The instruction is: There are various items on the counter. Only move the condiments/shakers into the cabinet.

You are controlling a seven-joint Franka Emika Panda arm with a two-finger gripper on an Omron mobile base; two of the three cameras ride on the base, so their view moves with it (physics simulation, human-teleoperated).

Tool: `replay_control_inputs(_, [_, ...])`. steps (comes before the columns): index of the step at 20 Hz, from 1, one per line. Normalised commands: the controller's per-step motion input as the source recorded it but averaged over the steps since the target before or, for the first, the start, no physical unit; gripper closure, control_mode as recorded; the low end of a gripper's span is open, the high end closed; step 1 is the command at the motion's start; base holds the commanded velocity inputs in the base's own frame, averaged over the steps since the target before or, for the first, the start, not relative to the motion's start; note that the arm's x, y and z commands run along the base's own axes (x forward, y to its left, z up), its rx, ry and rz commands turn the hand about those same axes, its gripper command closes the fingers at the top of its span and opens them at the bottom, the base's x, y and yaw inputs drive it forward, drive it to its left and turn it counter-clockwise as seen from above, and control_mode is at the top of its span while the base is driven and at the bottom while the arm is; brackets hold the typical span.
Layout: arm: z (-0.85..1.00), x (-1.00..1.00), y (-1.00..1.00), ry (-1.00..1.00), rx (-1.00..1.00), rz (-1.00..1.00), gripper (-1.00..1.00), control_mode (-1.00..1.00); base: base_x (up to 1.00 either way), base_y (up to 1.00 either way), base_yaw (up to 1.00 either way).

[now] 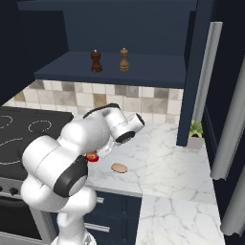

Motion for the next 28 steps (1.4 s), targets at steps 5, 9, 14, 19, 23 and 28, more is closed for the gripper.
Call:
replay_control_inputs(5, [-0.03,0.0,0.24,0.0,0.09,0.0,-1.0,-1.0,0.0,0.0,0.0])
replay_control_inputs(9, [-0.01,0.0,0.11,0.0,0.07,0.0,-1.0,-1.0,0.0,0.0,0.0])
replay_control_inputs(14, [-0.01,0.01,0.02,0.0,0.06,0.0,-1.0,-1.0,0.0,0.0,0.0])
replay_control_inputs(19, [-0.01,0.14,0.04,0.0,0.04,0.0,-1.0,-1.0,0.0,0.0,0.0])
replay_control_inputs(23, [-0.02,0.15,0.01,0.0,0.02,0.0,-1.0,-1.0,0.0,0.0,0.0])
replay_control_inputs(28, [0.0,-0.04,0.0,0.0,0.01,0.0,-1.0,-1.0,0.0,0.0,0.0])
